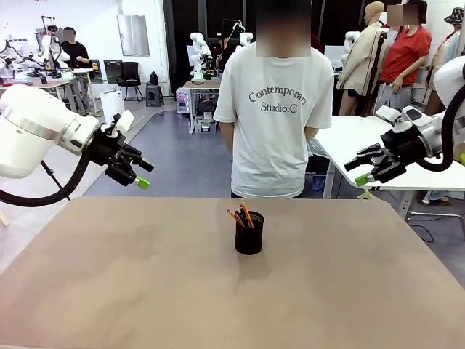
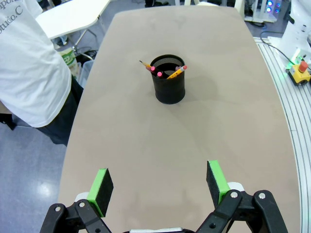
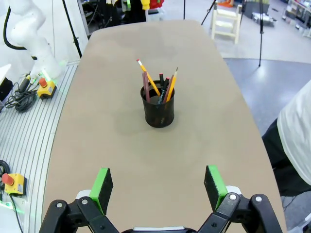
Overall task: Place the pens into the pen holder.
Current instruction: Pick up a writing instrument from the table and place it into the Pen holder.
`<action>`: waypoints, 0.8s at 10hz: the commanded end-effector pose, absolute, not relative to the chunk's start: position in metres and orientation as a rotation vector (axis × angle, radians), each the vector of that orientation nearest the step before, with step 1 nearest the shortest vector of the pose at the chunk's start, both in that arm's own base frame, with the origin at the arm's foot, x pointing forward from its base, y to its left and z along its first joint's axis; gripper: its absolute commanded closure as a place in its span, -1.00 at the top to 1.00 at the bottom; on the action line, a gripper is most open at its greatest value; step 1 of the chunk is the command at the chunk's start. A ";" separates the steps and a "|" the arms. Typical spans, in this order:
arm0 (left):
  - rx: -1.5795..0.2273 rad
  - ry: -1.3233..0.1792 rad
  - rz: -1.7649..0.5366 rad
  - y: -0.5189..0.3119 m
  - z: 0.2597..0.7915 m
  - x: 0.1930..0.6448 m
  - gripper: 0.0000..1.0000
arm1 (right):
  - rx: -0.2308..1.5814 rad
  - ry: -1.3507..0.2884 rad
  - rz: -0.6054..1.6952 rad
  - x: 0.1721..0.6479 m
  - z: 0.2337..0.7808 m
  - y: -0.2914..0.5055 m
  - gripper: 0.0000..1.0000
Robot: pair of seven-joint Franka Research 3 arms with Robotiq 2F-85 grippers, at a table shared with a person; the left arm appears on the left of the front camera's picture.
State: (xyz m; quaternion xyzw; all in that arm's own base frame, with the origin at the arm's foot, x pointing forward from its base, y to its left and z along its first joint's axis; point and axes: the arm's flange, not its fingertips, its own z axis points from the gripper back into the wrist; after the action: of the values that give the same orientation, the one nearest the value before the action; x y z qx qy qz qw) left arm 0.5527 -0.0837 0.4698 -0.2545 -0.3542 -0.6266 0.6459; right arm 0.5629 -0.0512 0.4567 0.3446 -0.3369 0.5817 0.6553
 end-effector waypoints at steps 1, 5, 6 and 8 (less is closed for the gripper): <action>-0.589 -0.805 -1.426 -0.082 0.472 0.551 1.00 | 0.779 -0.765 1.318 0.560 0.458 -0.051 1.00; -0.589 -0.805 -1.426 -0.082 0.472 0.551 1.00 | 0.779 -0.765 1.318 0.560 0.458 -0.051 1.00; -0.589 -0.805 -1.426 -0.082 0.472 0.551 1.00 | 0.779 -0.765 1.318 0.560 0.458 -0.051 1.00; -0.589 -0.805 -1.426 -0.082 0.472 0.551 1.00 | 0.779 -0.765 1.318 0.560 0.458 -0.051 1.00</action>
State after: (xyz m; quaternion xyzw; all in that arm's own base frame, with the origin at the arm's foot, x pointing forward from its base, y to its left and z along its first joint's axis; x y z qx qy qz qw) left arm 0.5527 -0.0837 0.4698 -0.2545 -0.3542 -0.6266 0.6459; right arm 0.5629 -0.0512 0.4567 0.3446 -0.3369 0.5817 0.6553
